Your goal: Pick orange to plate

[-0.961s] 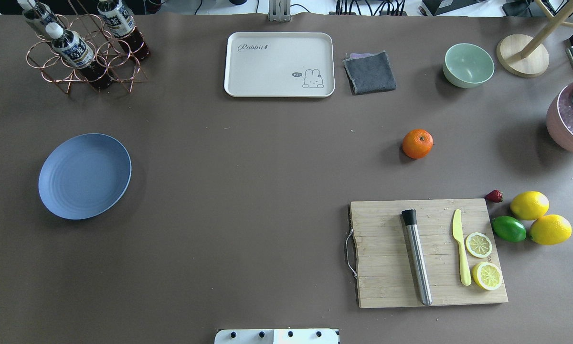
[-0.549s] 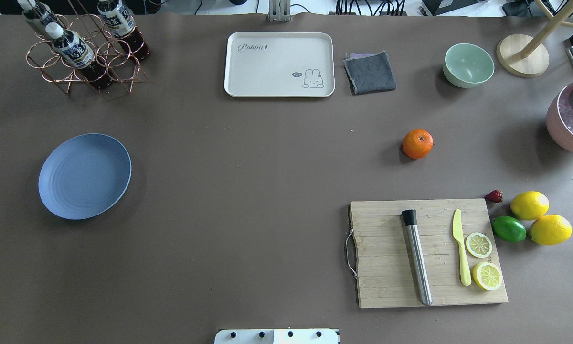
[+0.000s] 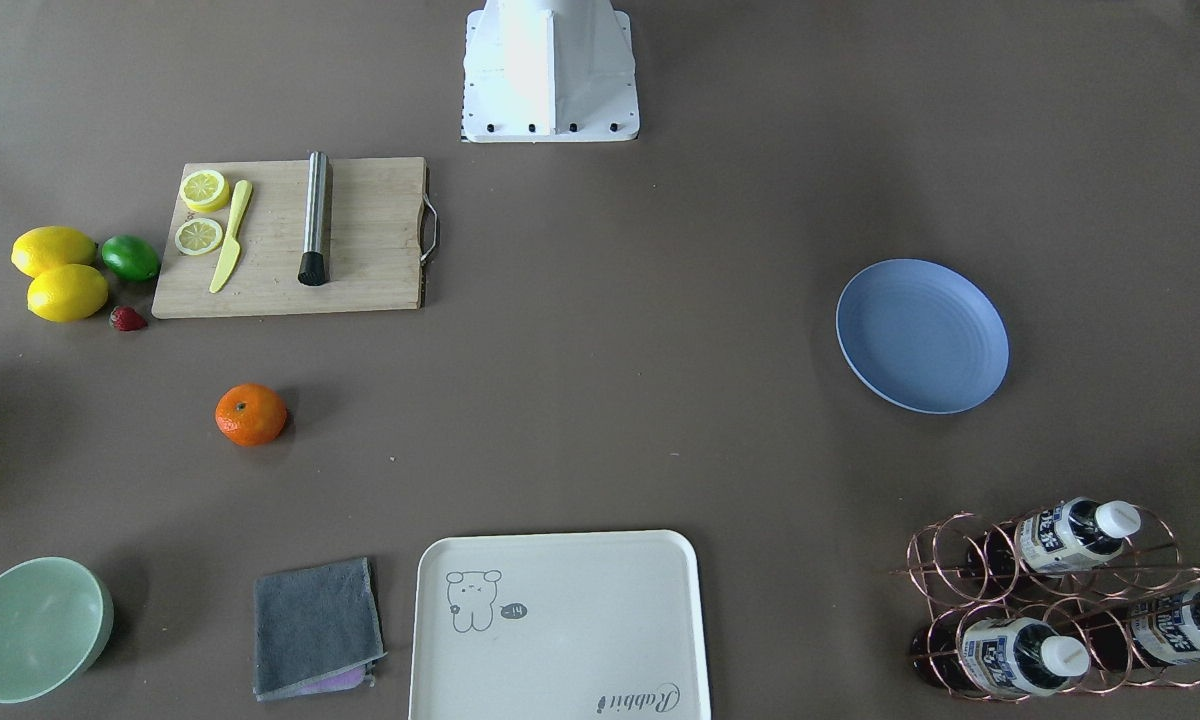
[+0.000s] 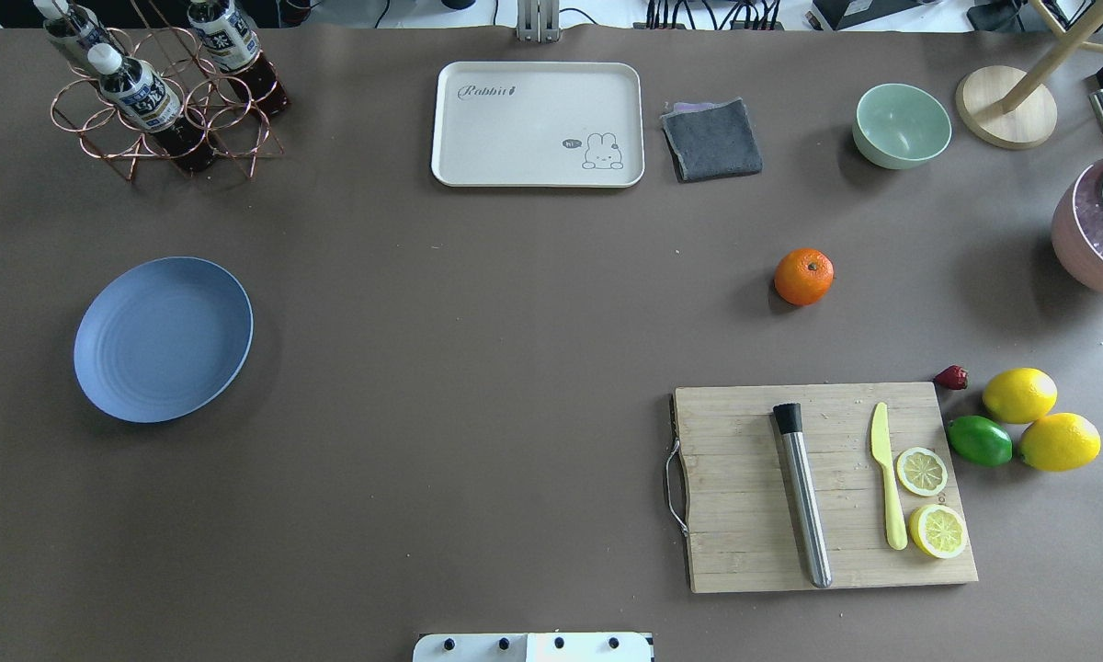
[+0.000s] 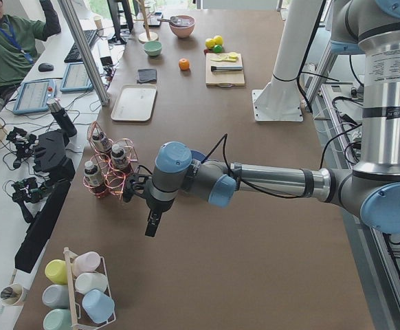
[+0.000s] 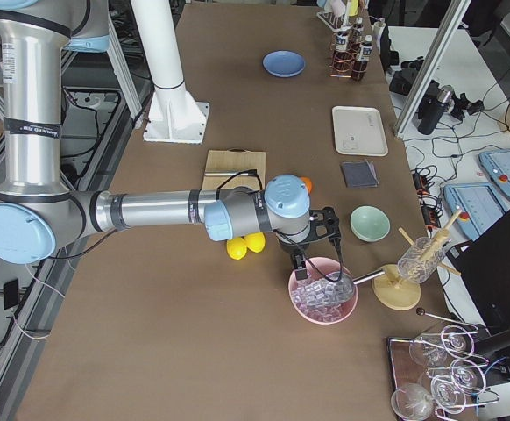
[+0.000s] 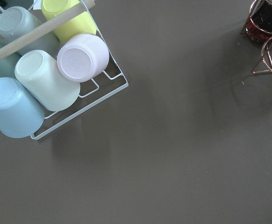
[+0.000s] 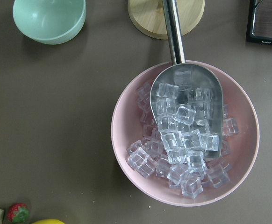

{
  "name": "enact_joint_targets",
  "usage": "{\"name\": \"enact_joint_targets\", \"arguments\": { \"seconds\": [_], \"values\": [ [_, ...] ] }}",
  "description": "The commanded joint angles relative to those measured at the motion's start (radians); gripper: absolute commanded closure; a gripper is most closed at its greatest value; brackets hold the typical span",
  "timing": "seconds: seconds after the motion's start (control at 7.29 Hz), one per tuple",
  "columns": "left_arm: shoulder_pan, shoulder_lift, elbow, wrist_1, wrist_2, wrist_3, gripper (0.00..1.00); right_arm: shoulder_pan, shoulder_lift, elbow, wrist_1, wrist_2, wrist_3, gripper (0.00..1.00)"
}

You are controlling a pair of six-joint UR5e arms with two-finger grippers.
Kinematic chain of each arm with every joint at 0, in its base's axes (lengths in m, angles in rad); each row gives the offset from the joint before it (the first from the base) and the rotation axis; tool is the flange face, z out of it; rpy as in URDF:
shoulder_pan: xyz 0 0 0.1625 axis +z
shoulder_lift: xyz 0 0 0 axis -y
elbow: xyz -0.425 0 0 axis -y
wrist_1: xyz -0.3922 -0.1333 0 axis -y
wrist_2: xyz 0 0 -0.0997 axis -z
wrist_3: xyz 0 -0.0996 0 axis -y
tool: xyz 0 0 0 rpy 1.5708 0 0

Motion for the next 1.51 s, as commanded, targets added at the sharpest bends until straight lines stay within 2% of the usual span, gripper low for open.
{"name": "enact_joint_targets", "arguments": {
  "seconds": [0.0, 0.14, 0.27, 0.41, 0.96, 1.1, 1.37],
  "values": [
    [0.000, 0.000, 0.000, 0.000, -0.001, -0.001, 0.02, 0.000, -0.001, 0.002, 0.000, 0.009, 0.053, 0.00],
    [0.000, 0.000, 0.000, 0.000, -0.004, 0.000, 0.02, 0.000, -0.002, 0.001, 0.001, 0.003, 0.056, 0.00],
    [0.003, 0.000, 0.009, -0.006, -0.073, 0.000, 0.02, 0.000, -0.002, 0.000, 0.003, 0.003, 0.056, 0.00],
    [0.035, 0.000, 0.010, -0.035, -0.085, -0.065, 0.02, 0.000, -0.002, -0.002, 0.001, 0.003, 0.056, 0.00],
    [0.312, -0.002, 0.046, -0.378, -0.075, -0.615, 0.02, 0.000, -0.002, -0.006, 0.009, 0.003, 0.096, 0.00],
    [0.390, -0.006, 0.068, -0.465, -0.061, -0.714, 0.02, 0.000, -0.002, -0.006, 0.009, 0.003, 0.098, 0.00],
    [0.568, -0.011, 0.140, -0.649, 0.079, -0.878, 0.02, -0.002, -0.001, -0.006, 0.011, 0.001, 0.098, 0.00]
  ]
}}
